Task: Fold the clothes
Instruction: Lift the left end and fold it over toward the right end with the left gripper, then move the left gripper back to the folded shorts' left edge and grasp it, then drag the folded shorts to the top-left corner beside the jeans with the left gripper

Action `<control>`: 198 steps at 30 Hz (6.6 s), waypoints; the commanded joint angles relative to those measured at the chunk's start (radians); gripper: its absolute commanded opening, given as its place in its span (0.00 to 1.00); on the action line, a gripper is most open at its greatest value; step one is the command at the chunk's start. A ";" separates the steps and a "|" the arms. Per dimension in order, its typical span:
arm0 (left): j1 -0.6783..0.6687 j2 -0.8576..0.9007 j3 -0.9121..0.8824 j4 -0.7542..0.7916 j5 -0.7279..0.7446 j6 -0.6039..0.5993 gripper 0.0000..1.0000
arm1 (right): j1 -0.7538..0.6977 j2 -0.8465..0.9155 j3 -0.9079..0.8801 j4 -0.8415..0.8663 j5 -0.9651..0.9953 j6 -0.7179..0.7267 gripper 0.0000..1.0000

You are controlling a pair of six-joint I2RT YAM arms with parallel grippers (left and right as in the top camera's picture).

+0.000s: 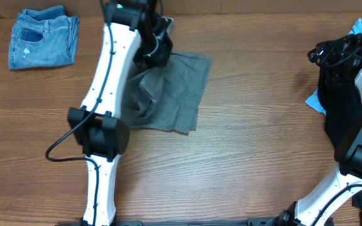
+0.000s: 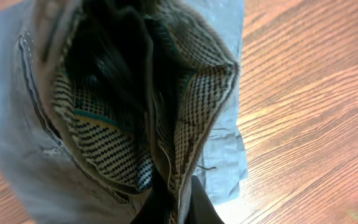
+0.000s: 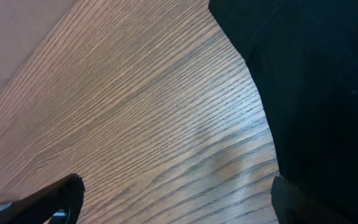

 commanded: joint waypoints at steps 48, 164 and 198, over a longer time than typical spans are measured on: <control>-0.097 0.125 -0.279 -0.053 0.209 0.103 0.04 | 0.001 0.001 0.023 0.004 0.002 0.001 1.00; 0.554 0.123 0.031 0.529 -0.149 0.088 0.04 | 0.001 0.001 0.023 0.004 0.002 0.001 1.00; 0.666 0.122 0.036 0.714 -0.344 -0.049 0.04 | 0.001 0.001 0.023 0.004 0.002 0.001 1.00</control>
